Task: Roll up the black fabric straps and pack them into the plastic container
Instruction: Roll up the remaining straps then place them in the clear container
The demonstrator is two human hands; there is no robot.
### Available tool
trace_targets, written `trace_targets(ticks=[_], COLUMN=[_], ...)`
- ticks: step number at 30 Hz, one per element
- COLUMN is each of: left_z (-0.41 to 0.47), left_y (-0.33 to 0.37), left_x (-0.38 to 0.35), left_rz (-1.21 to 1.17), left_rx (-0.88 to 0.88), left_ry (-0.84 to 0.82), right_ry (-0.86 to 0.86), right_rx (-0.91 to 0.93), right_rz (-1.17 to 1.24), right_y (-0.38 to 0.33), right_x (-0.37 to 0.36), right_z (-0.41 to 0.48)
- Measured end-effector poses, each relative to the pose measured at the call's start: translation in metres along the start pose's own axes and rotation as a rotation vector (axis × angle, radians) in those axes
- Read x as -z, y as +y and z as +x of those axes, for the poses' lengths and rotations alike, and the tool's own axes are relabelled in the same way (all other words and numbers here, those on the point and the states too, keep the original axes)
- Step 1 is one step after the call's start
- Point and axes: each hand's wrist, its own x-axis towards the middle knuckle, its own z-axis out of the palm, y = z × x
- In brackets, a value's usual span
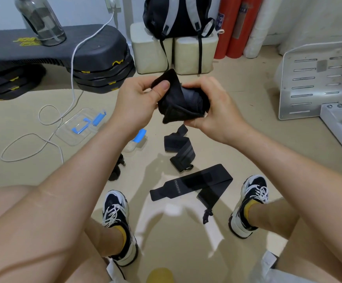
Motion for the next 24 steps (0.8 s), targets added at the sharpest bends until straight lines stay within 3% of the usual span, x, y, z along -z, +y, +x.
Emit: trace_targets(ticks=[4, 7, 11, 14, 17, 24], left_z=[0.001, 0.0, -0.001, -0.005, -0.007, -0.005], left_y=[-0.003, -0.004, -0.002, -0.001, -0.002, -0.006], left_x=[-0.002, -0.003, -0.005, -0.011, -0.014, -0.014], left_rz=[-0.076, -0.047, -0.084, -0.034, 0.01, -0.104], left_rx=[0.055, 0.035, 0.028, 0.011, 0.025, 0.125], left_ry=[0.114, 0.223, 0.247, 0.224, 0.196, 0.19], right_ry=[0.001, -0.105, -0.21, -0.315, -0.476, -0.145], right_rx=[0.037, -0.017, -0.282, -0.519, -0.62, -0.552], right_rz=[-0.004, 0.126, 0.41, 0.365, 0.445, 0.581], right_y=[-0.004, -0.009, -0.024, -0.022, -0.017, -0.025], right_x=[-0.001, 0.008, 0.018, 0.016, 0.016, 0.011], right_z=[-0.002, 0.001, 0.006, 0.006, 0.003, 0.001])
